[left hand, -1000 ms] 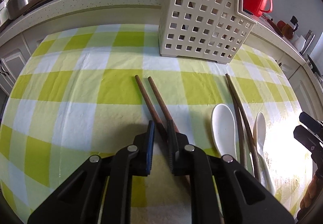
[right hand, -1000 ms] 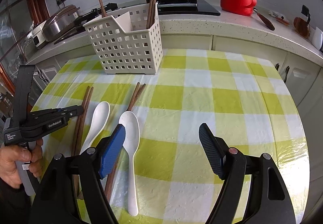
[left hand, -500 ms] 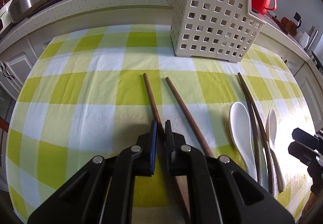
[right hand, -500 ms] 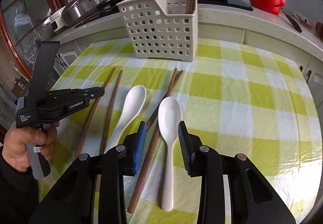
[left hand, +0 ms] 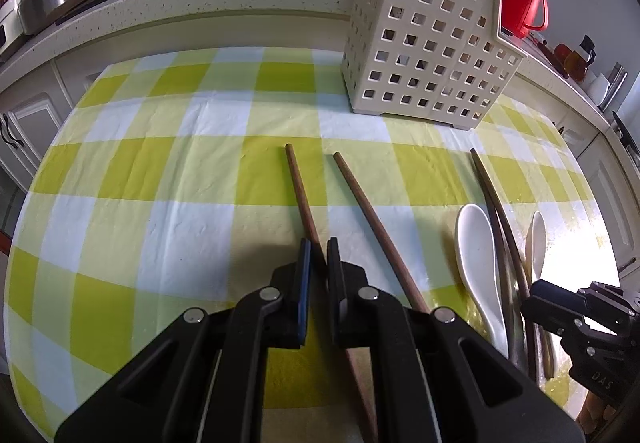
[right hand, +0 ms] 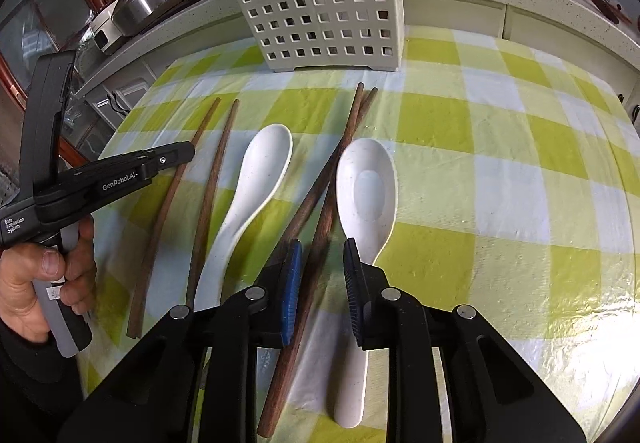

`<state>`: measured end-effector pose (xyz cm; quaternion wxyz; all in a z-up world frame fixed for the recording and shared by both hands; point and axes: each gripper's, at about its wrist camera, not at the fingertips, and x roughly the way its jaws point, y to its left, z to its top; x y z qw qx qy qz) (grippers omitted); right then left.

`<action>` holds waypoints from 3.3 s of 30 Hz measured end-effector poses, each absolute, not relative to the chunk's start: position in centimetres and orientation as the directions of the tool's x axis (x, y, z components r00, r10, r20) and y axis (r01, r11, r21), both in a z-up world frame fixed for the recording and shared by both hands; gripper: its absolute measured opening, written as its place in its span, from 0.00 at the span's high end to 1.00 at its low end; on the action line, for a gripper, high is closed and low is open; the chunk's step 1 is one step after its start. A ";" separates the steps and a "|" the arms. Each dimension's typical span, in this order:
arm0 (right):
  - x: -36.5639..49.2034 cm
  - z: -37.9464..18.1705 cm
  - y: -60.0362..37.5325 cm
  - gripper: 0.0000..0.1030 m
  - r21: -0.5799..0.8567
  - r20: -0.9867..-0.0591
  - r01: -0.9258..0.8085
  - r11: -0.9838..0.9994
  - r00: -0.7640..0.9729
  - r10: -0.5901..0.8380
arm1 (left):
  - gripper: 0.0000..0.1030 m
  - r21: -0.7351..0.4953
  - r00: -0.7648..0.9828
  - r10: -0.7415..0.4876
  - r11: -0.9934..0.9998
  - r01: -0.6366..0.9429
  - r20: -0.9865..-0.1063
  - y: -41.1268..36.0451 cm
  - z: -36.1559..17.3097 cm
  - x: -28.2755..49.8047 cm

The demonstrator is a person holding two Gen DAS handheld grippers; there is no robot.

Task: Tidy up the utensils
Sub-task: 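Close the left tool on a chopstick while the right tool closes on another, then lift the left tool's chopstick upright toward the basket while the right tool lifts its own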

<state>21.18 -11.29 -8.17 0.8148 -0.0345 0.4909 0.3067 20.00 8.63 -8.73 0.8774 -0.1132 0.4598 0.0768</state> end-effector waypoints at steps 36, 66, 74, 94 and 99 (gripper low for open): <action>23.3 -8.0 -9.5 0.93 0.118 -0.800 -0.486 0.866 0.470 0.373 | 0.93 -0.096 0.576 0.067 0.964 -0.248 -0.815 7.8 -7.6 18.9; 19.3 2.9 -13.9 0.93 0.178 -0.617 -0.499 0.848 0.615 0.491 | 0.94 -0.120 0.809 0.078 0.976 -0.180 -0.582 7.4 3.2 13.2; 18.6 3.8 -14.0 0.93 0.177 -0.596 -0.501 0.847 0.630 0.498 | 0.94 -0.123 0.828 0.082 0.976 -0.178 -0.555 7.1 4.5 12.3; 18.5 4.2 -14.1 0.93 0.173 -0.587 -0.504 0.847 0.638 0.499 | 0.94 -0.125 0.847 0.080 0.978 -0.169 -0.526 7.0 5.7 12.0; 18.4 4.5 -14.3 0.93 0.175 -0.580 -0.502 0.847 0.642 0.501 | 0.94 -0.123 0.849 0.078 0.978 -0.166 -0.523 6.9 5.9 12.0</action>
